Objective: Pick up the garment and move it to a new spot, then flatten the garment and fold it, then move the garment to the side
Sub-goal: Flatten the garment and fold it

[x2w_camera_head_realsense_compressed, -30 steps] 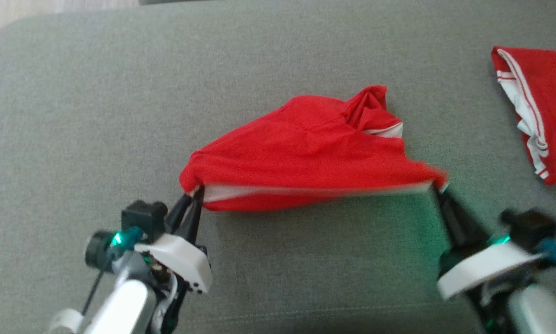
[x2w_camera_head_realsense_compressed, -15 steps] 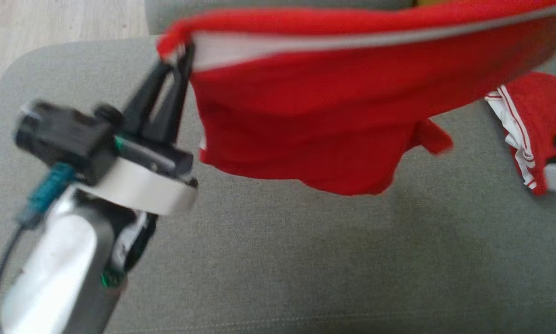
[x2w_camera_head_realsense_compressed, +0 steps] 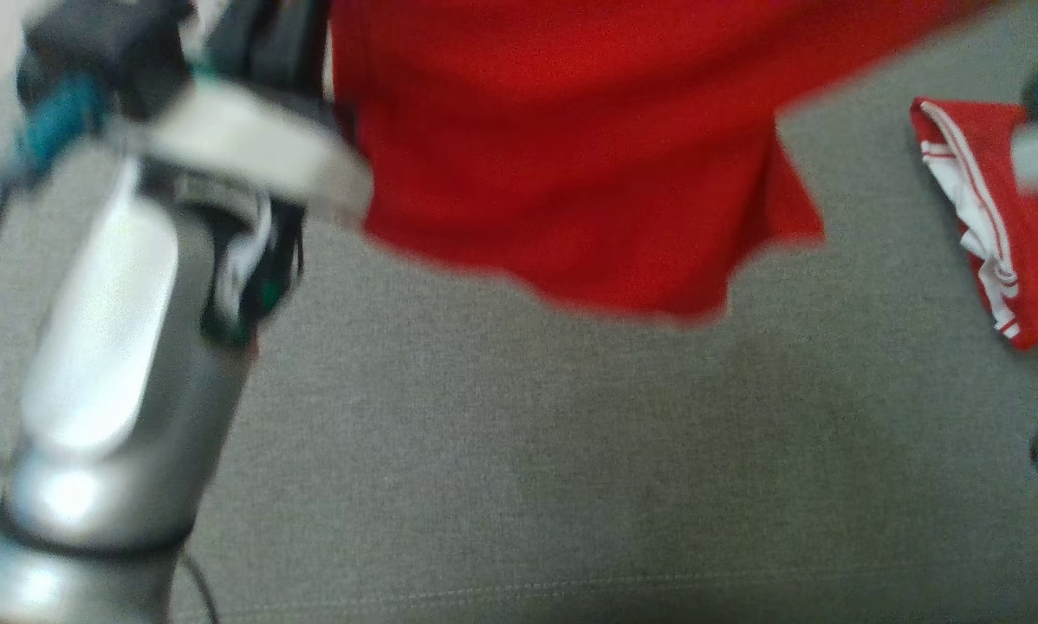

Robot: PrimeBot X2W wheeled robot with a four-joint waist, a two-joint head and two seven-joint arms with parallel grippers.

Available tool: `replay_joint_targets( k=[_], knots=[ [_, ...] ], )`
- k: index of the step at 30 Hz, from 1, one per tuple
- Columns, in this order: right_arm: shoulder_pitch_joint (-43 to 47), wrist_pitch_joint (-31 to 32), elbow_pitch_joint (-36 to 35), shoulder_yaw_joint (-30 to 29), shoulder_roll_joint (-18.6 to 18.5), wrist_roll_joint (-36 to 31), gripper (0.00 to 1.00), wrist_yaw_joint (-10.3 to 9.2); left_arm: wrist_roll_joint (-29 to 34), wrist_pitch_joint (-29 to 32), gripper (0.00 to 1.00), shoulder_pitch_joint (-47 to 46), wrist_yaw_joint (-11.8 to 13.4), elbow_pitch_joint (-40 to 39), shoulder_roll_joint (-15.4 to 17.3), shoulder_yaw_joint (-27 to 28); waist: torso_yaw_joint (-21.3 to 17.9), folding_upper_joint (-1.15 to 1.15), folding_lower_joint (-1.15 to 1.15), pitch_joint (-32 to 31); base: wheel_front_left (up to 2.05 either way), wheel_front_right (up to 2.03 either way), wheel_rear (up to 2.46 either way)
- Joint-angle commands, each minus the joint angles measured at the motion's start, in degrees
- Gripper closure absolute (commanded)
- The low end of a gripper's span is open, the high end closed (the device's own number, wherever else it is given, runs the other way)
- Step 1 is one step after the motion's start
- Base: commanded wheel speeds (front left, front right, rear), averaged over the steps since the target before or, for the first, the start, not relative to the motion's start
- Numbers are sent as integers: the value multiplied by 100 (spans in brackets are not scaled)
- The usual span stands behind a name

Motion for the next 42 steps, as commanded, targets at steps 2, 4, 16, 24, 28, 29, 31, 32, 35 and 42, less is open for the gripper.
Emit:
replay_joint_targets(
  k=[2,4,16,24,28,29,31,32,35,42],
  knots=[
    [-681,-145,290,215,-70,108,100,21,-21,-264,100,-772,-55,353,2,345,-6,0,0,153,0,0,0],
    [-1268,-377,929,446,5,193,100,21,-35,-648,100,-1281,-133,1145,-176,395,-20,0,0,207,0,0,0],
    [-2326,-1423,4853,2133,1012,1022,100,21,-225,-1648,100,-2056,-555,5344,-765,595,-277,0,0,612,0,0,0],
    [-1653,-1725,6154,2944,1144,1831,100,21,-584,-1654,100,-1486,-739,6432,-935,507,-218,0,0,975,0,0,0],
    [-1125,-2014,6107,3160,924,2186,100,21,-869,-1654,100,-953,-779,6181,-939,180,-183,0,0,944,0,0,0],
    [-963,-2094,6030,3190,857,2263,100,21,-924,-1654,100,-786,-754,6042,-939,117,-173,0,0,912,0,0,0],
    [-609,-2238,5805,3223,720,2380,100,21,-987,-1654,100,-402,-707,5726,-939,4,-176,0,0,813,0,0,0],
    [-422,-2290,5666,3236,639,2404,100,21,-984,-1654,100,-200,-654,5540,-940,-18,-175,0,0,758,0,0,0],
    [205,-2389,5180,3146,379,2425,100,21,-831,-1655,100,470,-545,4908,-940,-52,-178,0,0,575,0,0,0],
    [1916,-2404,3819,2270,-93,2069,100,21,-413,-1655,100,2180,-466,3247,-740,-37,-182,0,0,145,0,0,0]
  ],
)
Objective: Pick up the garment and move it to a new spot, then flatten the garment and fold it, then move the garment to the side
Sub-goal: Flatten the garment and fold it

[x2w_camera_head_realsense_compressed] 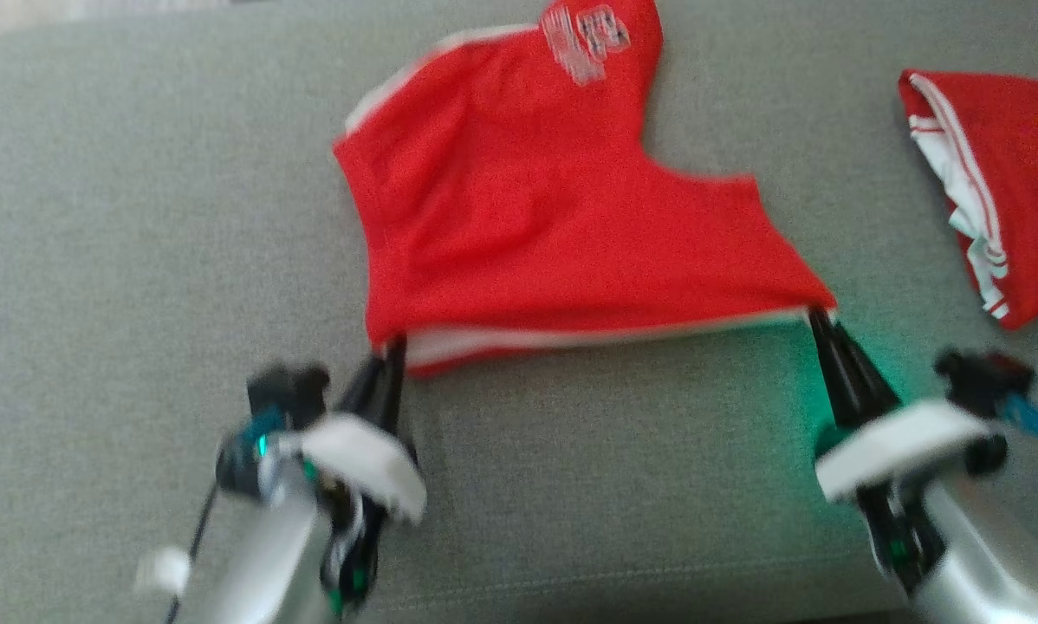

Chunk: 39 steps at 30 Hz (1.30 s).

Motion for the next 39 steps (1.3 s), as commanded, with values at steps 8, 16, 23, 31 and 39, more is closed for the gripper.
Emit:
replay_joint_targets(
  k=[8,16,23,31,39],
  knots=[
    [1972,1008,-2063,-1448,21,-979,100,21,35,426,100,1420,402,-1875,554,47,-2,0,0,-427,0,0,0],
    [3602,2741,-4457,-2784,846,-2006,100,21,-23,1364,100,2581,921,-3765,919,-36,-3,0,0,-566,0,0,0],
    [3478,3359,-5257,-3062,1035,-2265,100,21,-114,1668,100,2553,926,-4296,995,-64,3,0,0,-465,0,0,0],
    [1726,3462,-4568,-2806,571,-2026,100,21,-467,1692,100,1481,627,-3970,731,114,146,0,0,140,0,0,0],
    [-666,3369,-2800,-1900,-56,-1539,100,21,-628,1355,100,352,422,-3201,396,287,559,0,0,786,0,0,0]
  ],
)
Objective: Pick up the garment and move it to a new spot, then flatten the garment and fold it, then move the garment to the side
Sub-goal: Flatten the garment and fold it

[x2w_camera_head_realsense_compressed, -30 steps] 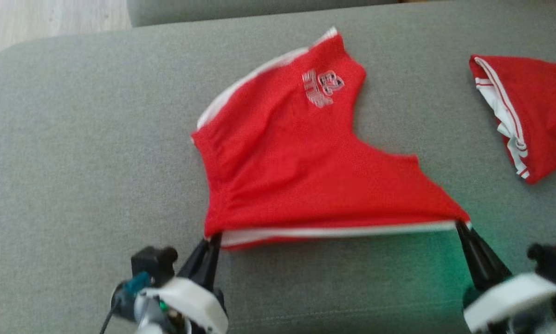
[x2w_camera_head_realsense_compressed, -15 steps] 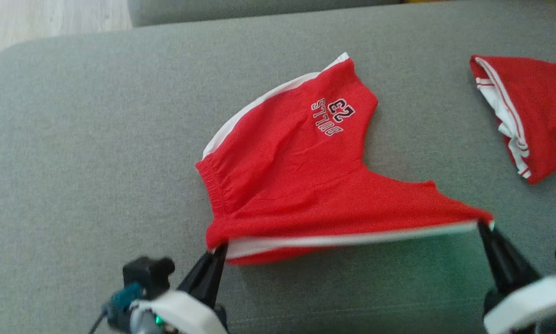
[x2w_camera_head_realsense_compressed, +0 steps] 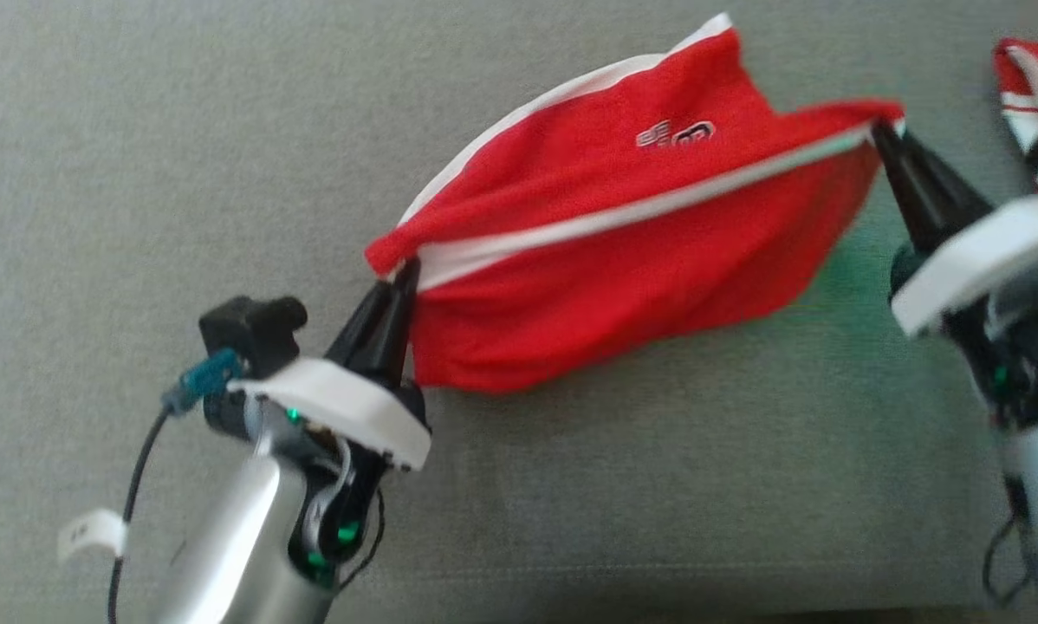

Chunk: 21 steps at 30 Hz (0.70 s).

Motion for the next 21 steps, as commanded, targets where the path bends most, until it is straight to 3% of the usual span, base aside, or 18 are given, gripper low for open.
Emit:
replay_joint_targets(
  k=[1,8,14,15,16,17,18,21],
  knots=[
    [-550,-118,181,277,-202,135,100,20,-58,-152,100,-416,-67,15,-31,218,284,0,0,278,0,0,0],
    [-1913,-574,1565,1022,-444,423,100,20,-127,-496,100,-1214,-287,852,-262,85,659,0,0,606,0,0,0],
    [-2477,-1022,2420,1515,-457,620,100,20,-240,-698,100,-1695,-450,1569,-363,-101,761,0,0,690,0,0,0],
    [-2555,-1123,2569,1595,-451,662,96,20,-259,-739,100,-1770,-467,1692,-375,-140,767,0,0,697,0,0,0],
    [-2615,-1221,2712,1677,-444,695,67,20,-272,-782,53,-1837,-476,1809,-385,-179,768,0,0,699,0,0,0],
    [-2659,-1313,2846,1756,-429,735,25,20,-292,-815,0,-1889,-481,1919,-393,-216,766,0,0,697,0,0,0],
    [-2699,-1417,2962,1835,-417,771,0,20,-311,-834,0,-1935,-484,2024,-399,-255,760,0,0,692,0,0,0],
    [-2753,-1908,3193,2034,-374,839,0,20,-329,-1013,0,-2003,-432,2252,-409,-306,710,0,0,641,0,0,0]
  ],
)
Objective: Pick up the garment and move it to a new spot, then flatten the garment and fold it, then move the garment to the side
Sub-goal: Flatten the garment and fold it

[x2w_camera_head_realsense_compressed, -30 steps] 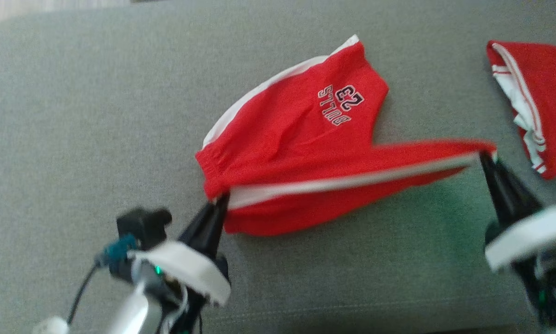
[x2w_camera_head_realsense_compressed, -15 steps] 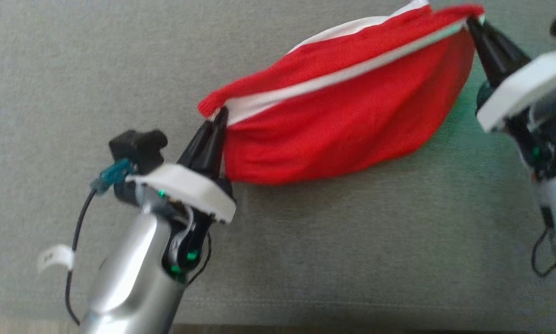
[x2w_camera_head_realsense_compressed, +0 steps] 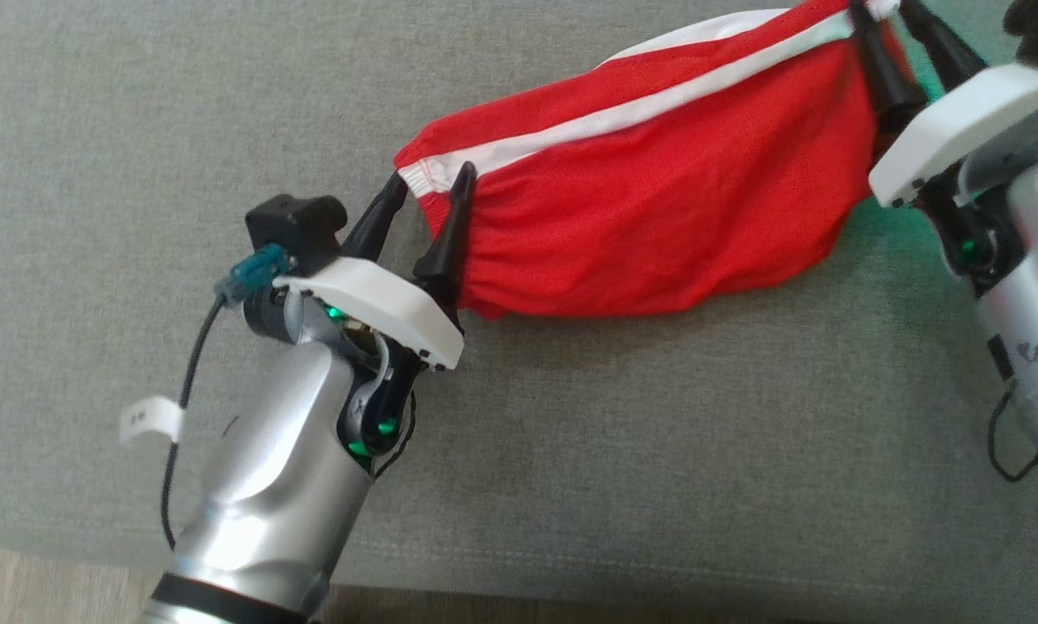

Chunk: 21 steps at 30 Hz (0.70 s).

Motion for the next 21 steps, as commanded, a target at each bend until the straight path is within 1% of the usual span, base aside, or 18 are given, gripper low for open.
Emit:
replay_joint_targets(
  k=[1,4,6,8,13,15,18,21],
  knots=[
    [-84,-263,-108,96,44,37,0,20,-6,-126,0,-119,66,-95,57,141,-37,0,0,-49,0,0,0],
    [-13,-912,-37,227,44,-41,0,20,124,-342,0,-46,284,-58,62,177,-109,0,0,-157,0,0,0],
    [63,-1313,-14,242,26,-199,0,20,286,-460,0,54,497,-136,109,257,-167,0,0,-247,0,0,0],
    [190,-1527,-49,156,33,-350,0,20,485,-523,0,203,726,-300,189,348,-231,0,0,-343,0,0,0],
    [772,-1679,-514,-386,98,-866,0,20,1031,-561,0,679,1214,-952,412,660,-414,0,0,-602,0,0,0],
    [1119,-1685,-812,-686,159,-1081,0,20,1268,-563,0,886,1352,-1276,478,780,-487,0,0,-701,0,0,0],
    [1742,-1688,-1312,-1094,326,-1389,0,20,1587,-564,0,1154,1474,-1685,576,913,-593,0,0,-860,0,0,0],
    [2360,-1684,-1749,-1442,534,-1631,0,20,1803,-564,0,1372,1519,-1937,658,987,-701,0,0,-1007,0,0,0]
  ],
)
